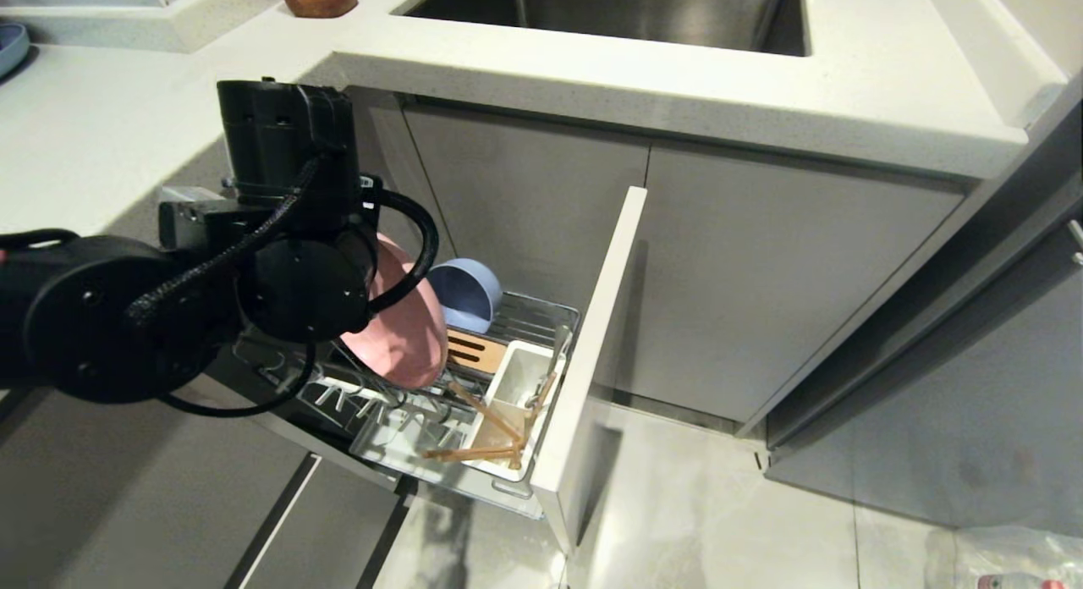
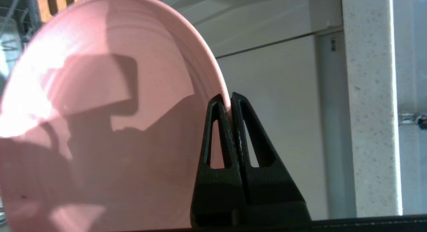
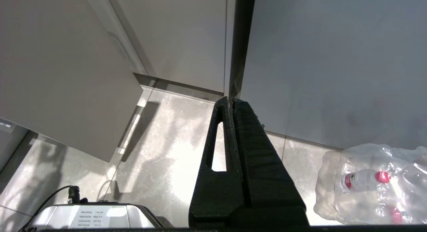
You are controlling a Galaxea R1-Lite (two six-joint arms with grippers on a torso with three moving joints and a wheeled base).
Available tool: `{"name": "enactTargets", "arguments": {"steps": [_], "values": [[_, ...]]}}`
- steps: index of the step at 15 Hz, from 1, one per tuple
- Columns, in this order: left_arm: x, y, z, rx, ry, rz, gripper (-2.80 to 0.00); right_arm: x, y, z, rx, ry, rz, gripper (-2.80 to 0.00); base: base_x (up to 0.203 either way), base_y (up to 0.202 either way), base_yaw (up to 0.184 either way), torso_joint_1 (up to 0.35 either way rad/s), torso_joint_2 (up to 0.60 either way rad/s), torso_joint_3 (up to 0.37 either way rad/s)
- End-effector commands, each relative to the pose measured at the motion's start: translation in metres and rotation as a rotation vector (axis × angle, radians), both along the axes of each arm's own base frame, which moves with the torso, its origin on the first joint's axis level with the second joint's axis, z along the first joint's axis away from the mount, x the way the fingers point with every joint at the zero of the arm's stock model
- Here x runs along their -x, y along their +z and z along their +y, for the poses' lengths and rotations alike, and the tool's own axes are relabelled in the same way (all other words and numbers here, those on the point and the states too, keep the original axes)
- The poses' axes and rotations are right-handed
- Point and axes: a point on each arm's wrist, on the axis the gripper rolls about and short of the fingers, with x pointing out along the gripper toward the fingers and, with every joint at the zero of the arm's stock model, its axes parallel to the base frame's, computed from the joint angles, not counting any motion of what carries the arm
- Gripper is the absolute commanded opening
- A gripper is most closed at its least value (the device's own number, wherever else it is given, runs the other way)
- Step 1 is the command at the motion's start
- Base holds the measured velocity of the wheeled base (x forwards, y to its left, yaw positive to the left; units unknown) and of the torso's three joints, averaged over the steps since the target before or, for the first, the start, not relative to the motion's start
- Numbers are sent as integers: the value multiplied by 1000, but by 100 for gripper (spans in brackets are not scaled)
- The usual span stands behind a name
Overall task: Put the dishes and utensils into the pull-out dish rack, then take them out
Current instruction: Pick up the plate and place it in the cupboard
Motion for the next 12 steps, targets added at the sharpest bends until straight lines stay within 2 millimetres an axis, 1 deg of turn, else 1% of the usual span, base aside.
{"name": "enactTargets", "arguments": {"steps": [1,4,12], "values": [[-3,-4,-1,6,9,-1,-280,0,0,0,-2,0,2,-280,0,0,0,0,0,0],[-6,-7,-2,16,10,-17,-280,0,0,0,0,0,3,-280,0,0,0,0,0,0],[-10,-18,6,30,35,-5,-280,0,0,0,0,0,2,-280,0,0,0,0,0,0]]}}
